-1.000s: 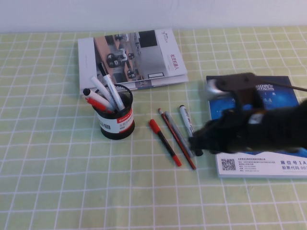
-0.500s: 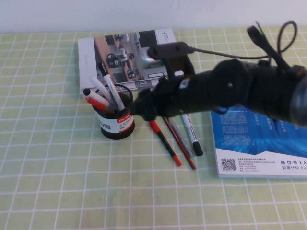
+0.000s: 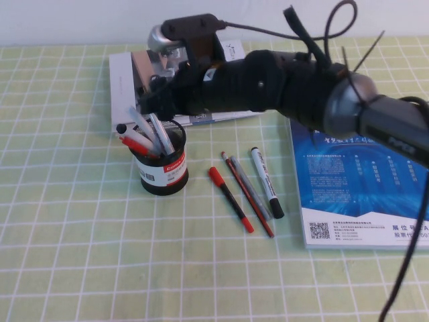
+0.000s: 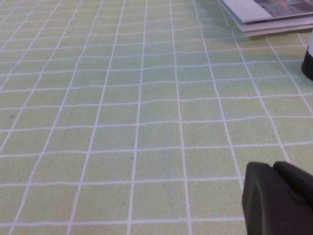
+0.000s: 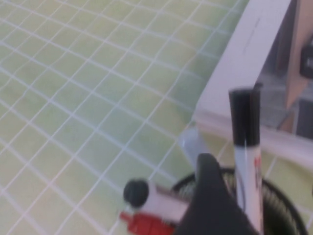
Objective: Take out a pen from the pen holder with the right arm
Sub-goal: 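Take a marker out of the pen holder and lay it on the table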
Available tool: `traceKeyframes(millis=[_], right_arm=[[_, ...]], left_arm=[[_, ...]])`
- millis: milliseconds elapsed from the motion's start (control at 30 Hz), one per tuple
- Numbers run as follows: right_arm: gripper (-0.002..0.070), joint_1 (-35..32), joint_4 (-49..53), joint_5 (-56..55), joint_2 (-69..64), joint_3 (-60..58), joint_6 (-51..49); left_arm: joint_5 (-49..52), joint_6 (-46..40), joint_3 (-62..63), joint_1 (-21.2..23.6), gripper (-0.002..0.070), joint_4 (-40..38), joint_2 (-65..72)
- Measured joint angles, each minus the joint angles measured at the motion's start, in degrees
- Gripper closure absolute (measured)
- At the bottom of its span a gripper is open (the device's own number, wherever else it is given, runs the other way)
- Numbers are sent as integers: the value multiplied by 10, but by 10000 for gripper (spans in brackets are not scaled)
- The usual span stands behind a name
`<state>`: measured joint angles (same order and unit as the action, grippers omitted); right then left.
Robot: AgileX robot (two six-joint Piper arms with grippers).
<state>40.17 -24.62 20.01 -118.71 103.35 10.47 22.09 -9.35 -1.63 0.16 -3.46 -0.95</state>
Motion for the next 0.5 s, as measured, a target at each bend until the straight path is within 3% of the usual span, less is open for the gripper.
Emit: traceKeyframes(millis=[500], right_arm=[[335,6,49,1,-94,123,0]], left_arm=[[0,0,0,0,680,0,0]])
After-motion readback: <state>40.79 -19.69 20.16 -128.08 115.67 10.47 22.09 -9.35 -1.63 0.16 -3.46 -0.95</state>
